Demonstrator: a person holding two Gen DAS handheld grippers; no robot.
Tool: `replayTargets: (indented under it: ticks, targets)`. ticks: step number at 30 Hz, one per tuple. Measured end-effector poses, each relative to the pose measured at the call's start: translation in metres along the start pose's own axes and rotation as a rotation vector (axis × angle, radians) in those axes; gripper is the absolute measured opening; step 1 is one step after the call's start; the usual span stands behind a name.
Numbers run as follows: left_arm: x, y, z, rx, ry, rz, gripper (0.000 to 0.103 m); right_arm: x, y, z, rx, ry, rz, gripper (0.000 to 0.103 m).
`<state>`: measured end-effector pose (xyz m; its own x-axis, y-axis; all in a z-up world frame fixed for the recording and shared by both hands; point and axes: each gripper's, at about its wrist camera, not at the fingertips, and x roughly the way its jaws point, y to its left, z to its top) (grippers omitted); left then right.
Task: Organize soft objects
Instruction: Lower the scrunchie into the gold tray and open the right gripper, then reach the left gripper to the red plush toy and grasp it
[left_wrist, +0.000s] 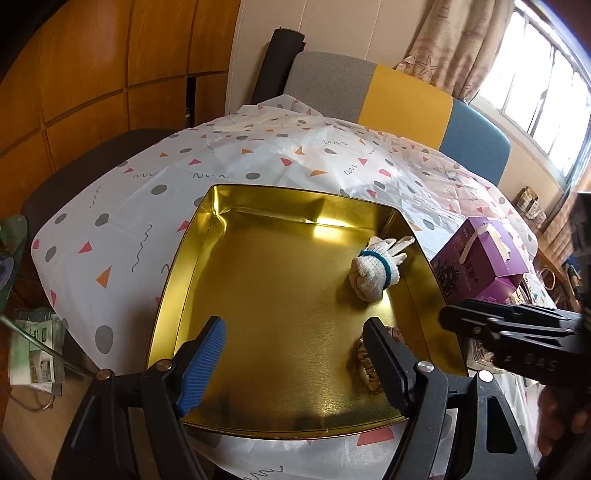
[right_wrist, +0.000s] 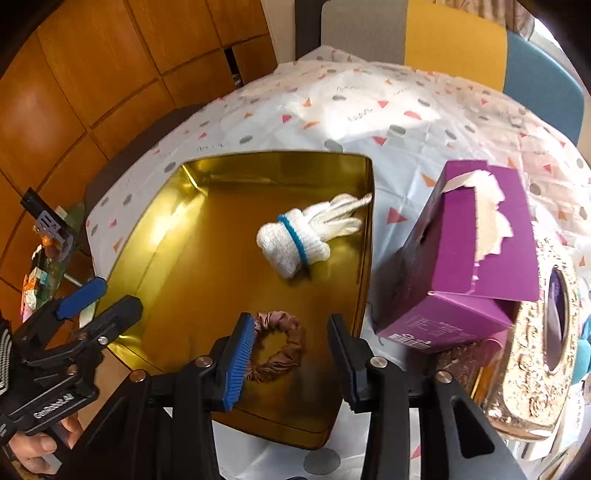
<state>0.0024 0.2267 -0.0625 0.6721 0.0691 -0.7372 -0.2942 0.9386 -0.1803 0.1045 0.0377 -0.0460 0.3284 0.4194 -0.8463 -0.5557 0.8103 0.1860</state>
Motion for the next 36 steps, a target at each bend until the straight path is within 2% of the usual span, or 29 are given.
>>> replayTargets:
  ticks: [3, 5, 10, 20, 26, 29, 33, 36]
  targets:
    - [0.001, -0.002, -0.001, 0.008, 0.014, 0.001, 0.078, -0.015, -0.003, -0.004, 0.006, -0.048, -0.011, 0.041]
    - [0.001, -0.004, -0.002, 0.011, 0.016, 0.013, 0.083, -0.025, -0.005, -0.007, 0.008, -0.078, -0.034, 0.041]
    - [0.000, -0.008, -0.004, 0.023, 0.017, 0.015, 0.084, -0.050, -0.015, -0.012, 0.021, -0.153, -0.079, 0.041]
    - [-0.001, -0.022, -0.009, 0.063, 0.031, 0.008, 0.084, -0.105, -0.072, -0.026, 0.137, -0.279, -0.176, 0.041]
    - [0.002, -0.027, -0.010, 0.075, 0.049, 0.008, 0.084, -0.136, -0.127, -0.043, 0.255, -0.336, -0.267, 0.041]
    - [0.003, -0.026, -0.009, 0.070, 0.052, 0.008, 0.084, -0.153, -0.163, -0.056, 0.334, -0.362, -0.345, 0.041]
    - [-0.001, -0.027, -0.005, 0.074, 0.036, -0.004, 0.084, -0.170, -0.229, -0.080, 0.507, -0.383, -0.450, 0.041]
    - [-0.006, -0.034, 0.001, 0.098, 0.016, -0.011, 0.084, -0.172, -0.280, -0.105, 0.648, -0.365, -0.532, 0.041]
